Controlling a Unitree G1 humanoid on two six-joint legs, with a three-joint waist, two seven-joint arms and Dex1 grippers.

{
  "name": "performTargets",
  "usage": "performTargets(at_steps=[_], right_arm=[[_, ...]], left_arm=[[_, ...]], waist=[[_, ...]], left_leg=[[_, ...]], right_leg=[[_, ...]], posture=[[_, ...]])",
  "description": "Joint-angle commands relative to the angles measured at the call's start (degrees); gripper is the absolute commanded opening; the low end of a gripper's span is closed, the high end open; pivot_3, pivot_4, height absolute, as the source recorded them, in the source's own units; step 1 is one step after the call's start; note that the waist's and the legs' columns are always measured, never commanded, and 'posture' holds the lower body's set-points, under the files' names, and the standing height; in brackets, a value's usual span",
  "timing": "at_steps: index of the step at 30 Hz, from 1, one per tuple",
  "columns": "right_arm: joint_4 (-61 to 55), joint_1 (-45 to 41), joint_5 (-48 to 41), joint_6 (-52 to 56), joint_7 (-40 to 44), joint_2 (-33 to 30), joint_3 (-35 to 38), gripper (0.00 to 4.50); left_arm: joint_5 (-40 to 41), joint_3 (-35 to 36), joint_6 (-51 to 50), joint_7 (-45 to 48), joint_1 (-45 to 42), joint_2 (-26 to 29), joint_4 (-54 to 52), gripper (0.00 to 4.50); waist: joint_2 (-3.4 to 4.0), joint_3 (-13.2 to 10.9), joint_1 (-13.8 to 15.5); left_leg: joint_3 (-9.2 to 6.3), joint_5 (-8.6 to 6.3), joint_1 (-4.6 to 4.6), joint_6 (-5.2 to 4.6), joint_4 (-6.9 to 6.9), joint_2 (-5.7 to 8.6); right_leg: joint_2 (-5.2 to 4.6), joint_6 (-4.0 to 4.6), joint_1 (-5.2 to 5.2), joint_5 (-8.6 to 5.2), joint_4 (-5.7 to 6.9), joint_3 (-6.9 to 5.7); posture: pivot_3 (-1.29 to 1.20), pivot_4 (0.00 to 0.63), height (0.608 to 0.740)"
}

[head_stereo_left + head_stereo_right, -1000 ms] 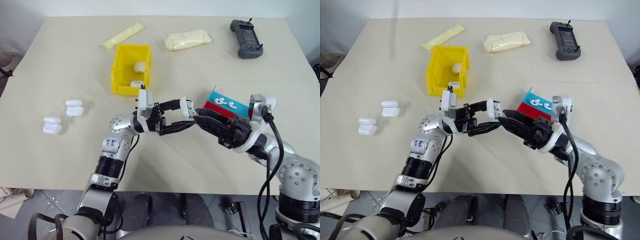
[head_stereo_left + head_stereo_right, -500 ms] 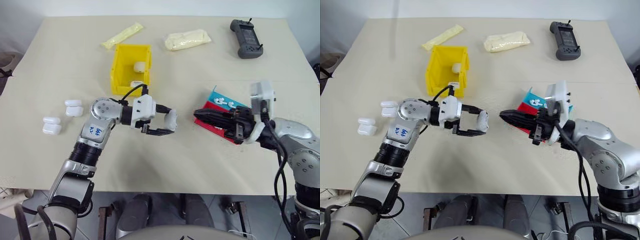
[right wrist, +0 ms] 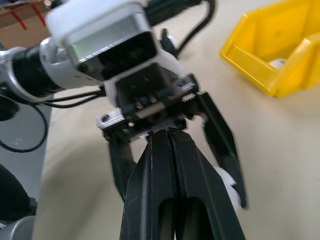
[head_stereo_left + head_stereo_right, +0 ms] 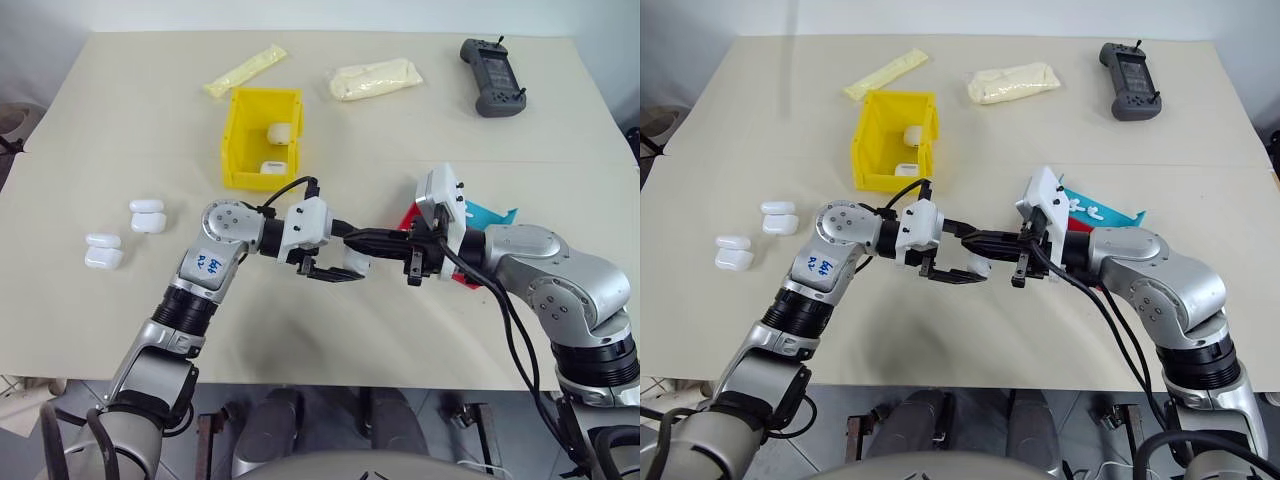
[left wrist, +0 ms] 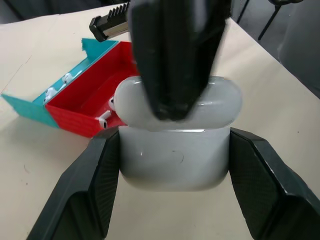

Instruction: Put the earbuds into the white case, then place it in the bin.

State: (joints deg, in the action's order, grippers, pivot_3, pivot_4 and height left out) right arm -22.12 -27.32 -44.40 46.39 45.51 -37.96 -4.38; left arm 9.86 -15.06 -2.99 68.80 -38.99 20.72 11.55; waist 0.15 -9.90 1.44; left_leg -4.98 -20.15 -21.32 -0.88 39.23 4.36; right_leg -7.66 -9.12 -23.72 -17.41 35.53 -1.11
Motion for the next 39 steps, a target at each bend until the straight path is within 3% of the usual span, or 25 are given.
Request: performTargets(at_steps=[1,7,9,11,15,20,23,29,33,39], right_arm=[[1.32,3.78,1.89,-1.76,2.55,-3.02,2.86,0.03],[0.85,10.0,1.44,-5.7,4.63,-4.28,9.26,0.03],[-0.08,12.08,1.04,-7.11,0.26,-1.77,13.58,0.2],[-1.46,13.53,-1.51,-7.43,-2.15,0.54,17.49,0.63],[-4.87,17.4,1.17,-15.45,-2.25,3.2,21.58,1.97],[-6.95,21.56,10.59,-28.66,-2.04,5.53,20.04,3.62],[-6.28,21.8,10.44,-29.66,-2.54,6.73,19.58,4.46],[-2.86,20.28,11.49,-31.03,-1.98,6.44,18.88,4.46],[-2.67,19.9,11.87,-31.52,-2.01,7.08,17.21,4.46],[-3.76,20.38,12.7,-32.01,-2.89,7.77,15.38,4.46]], left_arm=[[2.05,1.84,1.13,-0.55,0.27,0.13,-3.46,2.81],[4.34,4.7,0.61,-2.01,1.83,0.13,-4.7,2.81],[9.67,8.17,-1.86,-2.59,4.73,-0.4,-8.19,2.81],[12.27,11.17,-2.65,-4.81,8.0,-0.49,-11.16,2.81],[13.37,15.86,-5.44,-12.86,14.04,-0.29,-16.31,2.81],[14.29,23.72,-14.15,-29.1,19.12,-1.46,-22.97,2.81],[14.38,28.48,-18.49,-39.28,17.39,-2.83,-23.24,2.81],[14.03,28.5,-22.58,-41.38,6.42,-0.52,-12.29,2.81],[10.4,27.07,-19.55,-43.68,-7.32,-0.7,5.97,2.81],[6.22,26.05,-11.3,-42.91,-18.58,-0.65,28.09,2.81]], waist=[[0.0,0.0,0.08],[-0.01,-0.01,-0.06],[-0.01,0.0,-0.17],[-0.01,0.0,-0.33],[-0.01,0.0,-0.13],[-0.01,0.0,0.12],[-0.01,0.0,-0.01],[-0.02,0.0,0.17],[-0.07,-0.02,0.15],[-0.08,-0.02,-0.66]], left_leg=[[-0.02,0.0,0.0,0.0,0.0,0.0],[-0.01,0.0,-0.02,0.0,-0.02,-0.01],[-0.01,0.0,-0.01,0.0,-0.02,-0.04],[-0.01,0.0,0.04,0.02,-0.06,-0.07],[-0.01,0.0,0.04,0.02,-0.06,-0.07],[-0.05,0.0,0.06,0.01,0.0,0.02],[-0.05,0.0,0.09,0.02,-0.01,-0.01],[-0.05,0.01,0.12,0.03,0.01,0.04],[-0.1,0.02,0.1,0.04,0.0,0.05],[0.0,0.01,0.11,0.04,-0.11,0.08]], right_leg=[[0.0,0.0,0.0,0.0,0.0,-0.02],[0.01,0.0,0.0,0.0,-0.01,-0.02],[0.03,0.0,0.0,0.0,-0.01,-0.02],[0.05,0.0,-0.01,0.0,0.02,0.04],[0.04,0.01,-0.03,0.0,0.01,0.04],[0.01,0.0,0.05,0.0,0.03,0.05],[0.04,0.0,0.04,0.0,0.04,0.06],[0.03,0.0,0.08,0.0,0.07,0.06],[0.06,0.0,0.07,0.0,0.07,-0.01],[0.06,0.0,-0.04,0.0,0.08,-0.04]], posture=[[0.0,0.15,0.74],[0.0,0.15,0.74],[0.0,0.15,0.74],[0.0,0.15,0.74],[0.0,0.15,0.74],[0.0,0.15,0.74],[0.0,0.15,0.74],[0.0,0.15,0.74],[0.0,0.15,0.74],[0.0,0.15,0.74]])
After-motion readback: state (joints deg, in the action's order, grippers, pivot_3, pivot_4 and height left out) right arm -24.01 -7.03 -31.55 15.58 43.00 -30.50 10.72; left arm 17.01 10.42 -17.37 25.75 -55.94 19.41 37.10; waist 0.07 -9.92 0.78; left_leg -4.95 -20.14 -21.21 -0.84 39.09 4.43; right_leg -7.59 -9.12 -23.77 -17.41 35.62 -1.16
